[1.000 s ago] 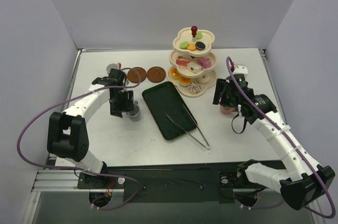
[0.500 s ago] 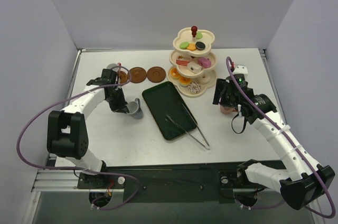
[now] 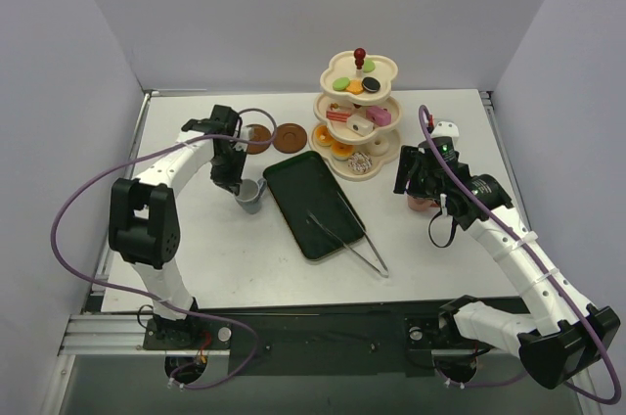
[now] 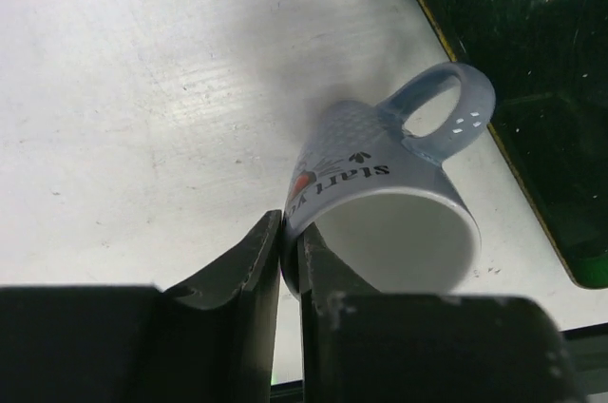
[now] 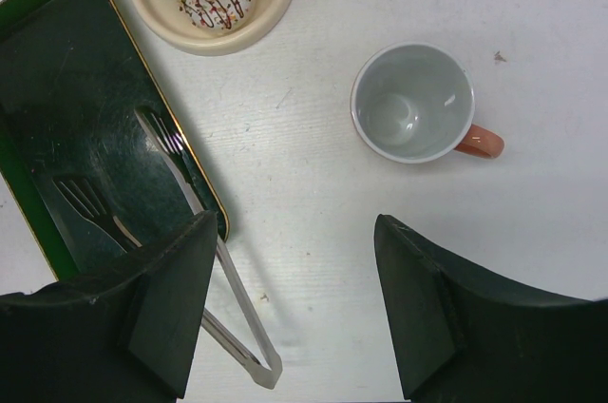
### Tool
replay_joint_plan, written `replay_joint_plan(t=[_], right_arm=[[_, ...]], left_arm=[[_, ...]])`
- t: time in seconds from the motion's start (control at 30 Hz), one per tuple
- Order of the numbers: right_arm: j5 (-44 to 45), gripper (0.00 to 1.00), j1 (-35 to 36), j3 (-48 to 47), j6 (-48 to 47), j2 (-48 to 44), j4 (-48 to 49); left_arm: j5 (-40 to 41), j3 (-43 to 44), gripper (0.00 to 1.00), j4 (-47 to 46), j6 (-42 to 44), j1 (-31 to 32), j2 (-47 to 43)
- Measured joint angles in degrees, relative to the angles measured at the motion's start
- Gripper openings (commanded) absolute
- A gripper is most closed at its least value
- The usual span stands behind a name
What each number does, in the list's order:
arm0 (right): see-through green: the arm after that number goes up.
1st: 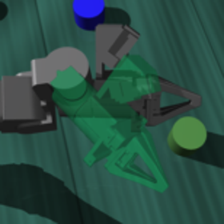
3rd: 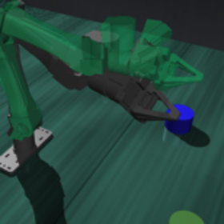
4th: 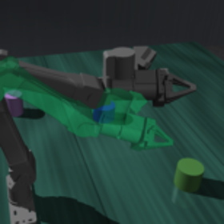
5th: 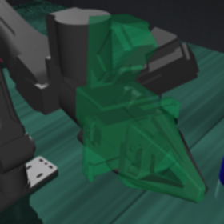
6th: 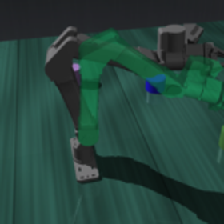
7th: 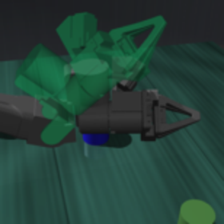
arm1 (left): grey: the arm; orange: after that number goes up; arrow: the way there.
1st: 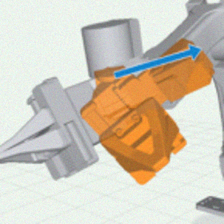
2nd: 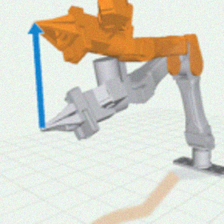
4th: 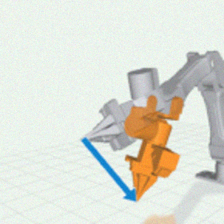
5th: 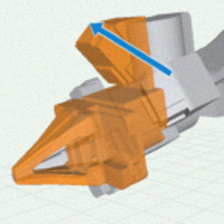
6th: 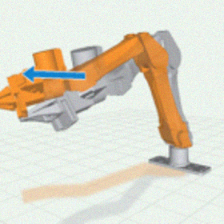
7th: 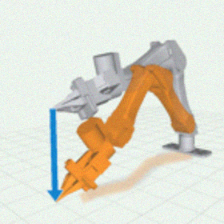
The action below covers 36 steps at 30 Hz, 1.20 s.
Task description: Serve the afternoon tea
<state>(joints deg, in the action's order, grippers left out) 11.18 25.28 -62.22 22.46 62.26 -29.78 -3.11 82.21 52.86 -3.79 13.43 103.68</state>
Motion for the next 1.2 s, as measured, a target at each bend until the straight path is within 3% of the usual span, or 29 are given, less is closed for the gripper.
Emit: replay_joint_plan(t=[0.03,0.17,0.27,0.3,0.33,0.47,0.8,1.03,1.2], right_arm=[[0.0,0.62,0.0,0.0,0.0,0.0,0.0],[0.0,0.62,0.0,0.0,0.0,0.0,0.0],[0.0,0.62,0.0,0.0,0.0,0.0,0.0],[0.0,0.62,0.0,0.0,0.0,0.0,0.0],[0.0,0.62,0.0,0.0,0.0,0.0,0.0],[0.0,0.62,0.0,0.0,0.0,0.0,0.0],[0.3,0.62,0.0,0.0,0.0,0.0,0.0],[1.6,0.62,0.0,0.0,0.0,0.0,0.0],[2.5,0.62,0.0,0.0,-0.2,0.0,0.0]], left_arm=[[0.4,0.2,0.34,0.5,0.7,0.2,0.2],[1.4,0.3,0.45,2.0,0.9,0.2,0.3],[1.3,0.2,0.45,2.1,-1.3,0.1,0.3],[1.2,0.0,0.42,2.0,-2.3,0.0,0.3],[1.1,-0.2,0.3,2.0,-3.2,0.0,0.2],[0.0,-3.2,0.0,0.6,-7.1,-0.5,-0.9],[-4.2,-2.0,0.0,-0.8,-17.4,-6.0,-2.0],[-3.8,12.8,0.0,-2.2,-23.1,-7.0,-0.3],[-3.5,24.1,0.0,-3.1,-25.4,-6.9,6.7]])
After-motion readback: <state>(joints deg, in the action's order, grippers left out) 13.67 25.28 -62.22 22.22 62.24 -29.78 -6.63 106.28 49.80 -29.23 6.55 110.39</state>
